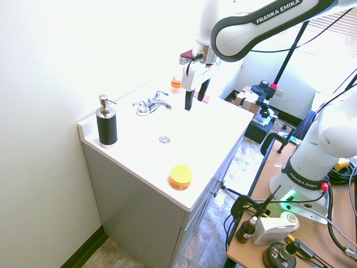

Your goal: Turn off the cold water

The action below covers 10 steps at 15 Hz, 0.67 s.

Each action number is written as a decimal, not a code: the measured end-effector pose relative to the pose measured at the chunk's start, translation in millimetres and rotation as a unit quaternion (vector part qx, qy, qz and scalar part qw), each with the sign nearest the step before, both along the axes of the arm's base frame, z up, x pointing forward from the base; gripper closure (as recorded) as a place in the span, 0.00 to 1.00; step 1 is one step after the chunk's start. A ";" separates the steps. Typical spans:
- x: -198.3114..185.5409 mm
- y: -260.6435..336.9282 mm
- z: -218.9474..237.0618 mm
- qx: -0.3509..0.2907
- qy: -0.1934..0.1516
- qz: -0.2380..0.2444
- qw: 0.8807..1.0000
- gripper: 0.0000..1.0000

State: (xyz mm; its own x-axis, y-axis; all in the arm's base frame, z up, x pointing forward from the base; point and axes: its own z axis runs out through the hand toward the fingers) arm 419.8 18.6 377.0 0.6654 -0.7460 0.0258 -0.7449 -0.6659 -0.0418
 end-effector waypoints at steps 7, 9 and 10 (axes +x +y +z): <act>44.0 -22.9 -10.0 -0.018 -0.048 -0.053 0.997 0.00; 71.3 -34.4 -17.0 -0.039 -0.072 -0.073 0.994 0.00; 84.2 -39.2 -21.5 -0.052 -0.083 -0.081 0.992 0.00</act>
